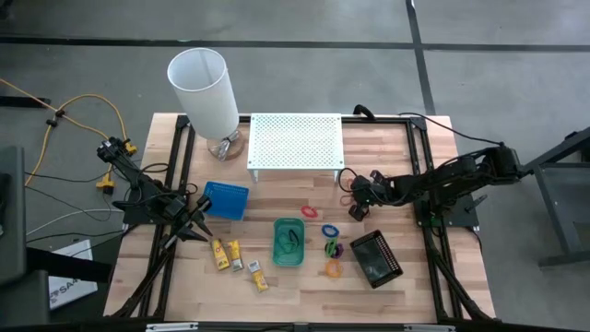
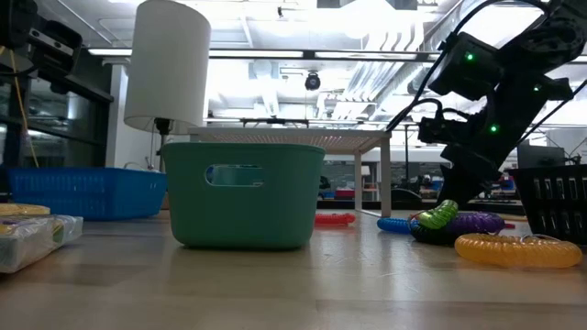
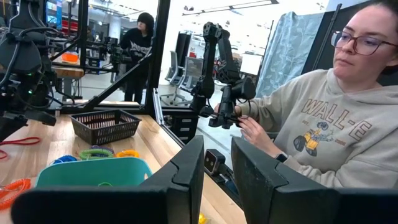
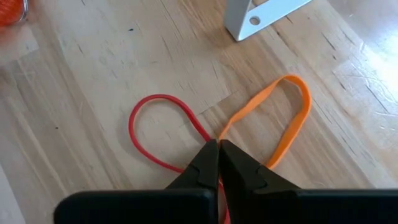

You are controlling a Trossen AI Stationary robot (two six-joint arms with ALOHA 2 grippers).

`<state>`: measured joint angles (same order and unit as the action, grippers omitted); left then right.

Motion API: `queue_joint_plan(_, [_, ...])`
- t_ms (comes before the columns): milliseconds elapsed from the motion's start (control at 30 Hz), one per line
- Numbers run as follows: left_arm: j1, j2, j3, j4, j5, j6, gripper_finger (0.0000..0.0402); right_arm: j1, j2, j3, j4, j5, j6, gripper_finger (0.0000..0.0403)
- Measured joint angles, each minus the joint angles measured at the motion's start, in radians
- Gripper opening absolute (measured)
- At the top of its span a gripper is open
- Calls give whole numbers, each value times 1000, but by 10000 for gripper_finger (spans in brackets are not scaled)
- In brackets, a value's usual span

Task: Pick & Place Office Desk Supplies
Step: Put the orange rubber band into the green bin

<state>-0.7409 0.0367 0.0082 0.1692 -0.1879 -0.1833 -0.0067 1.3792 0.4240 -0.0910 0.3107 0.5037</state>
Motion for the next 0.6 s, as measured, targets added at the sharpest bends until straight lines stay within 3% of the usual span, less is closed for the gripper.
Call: queue_joint_plan(600, [0,0,0,0,0,0,79,-1,0,0,9,-11,72,4])
